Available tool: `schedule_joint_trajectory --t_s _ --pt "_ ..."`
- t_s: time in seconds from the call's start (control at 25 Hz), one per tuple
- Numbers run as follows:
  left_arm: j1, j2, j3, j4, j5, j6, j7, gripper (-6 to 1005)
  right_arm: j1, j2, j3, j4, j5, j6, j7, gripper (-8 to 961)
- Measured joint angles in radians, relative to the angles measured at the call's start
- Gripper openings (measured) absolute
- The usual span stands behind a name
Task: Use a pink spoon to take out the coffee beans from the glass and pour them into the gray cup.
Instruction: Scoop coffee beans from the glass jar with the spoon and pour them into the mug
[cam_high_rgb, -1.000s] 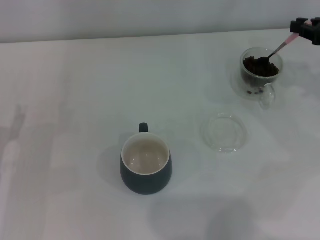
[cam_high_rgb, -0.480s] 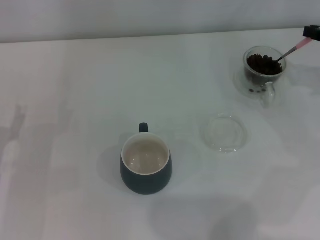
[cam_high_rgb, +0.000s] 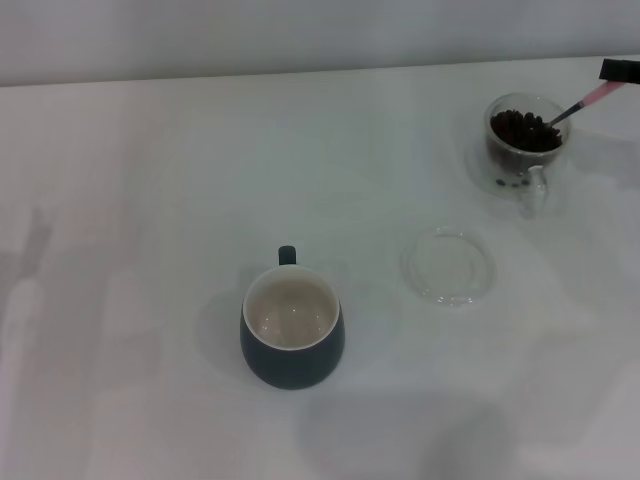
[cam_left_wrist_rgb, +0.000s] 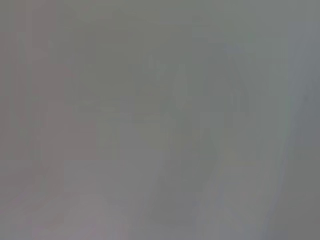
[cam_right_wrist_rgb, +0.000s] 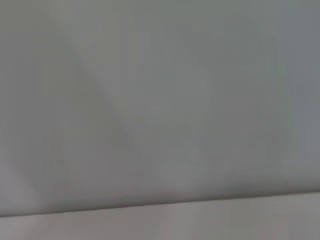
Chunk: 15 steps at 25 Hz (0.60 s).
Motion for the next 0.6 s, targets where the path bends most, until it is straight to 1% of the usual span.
schedule_joint_trajectory --t_s 0.16,0.32,0.6 --pt "-0.004 0.0 0.0 0.0 0.0 -0.001 0.0 898 0.003 -0.001 0.0 -0.004 -0.002 -0.006 0.072 177" --pt "-0.005 0.0 0.0 0.0 0.0 -0.001 0.0 898 0.004 -0.009 0.002 0.004 -0.004 -0.028 0.128 178" --pt "-0.005 0.0 0.0 0.0 0.0 -0.001 0.0 898 0.003 -0.036 0.003 0.052 -0.004 -0.046 0.216 180"
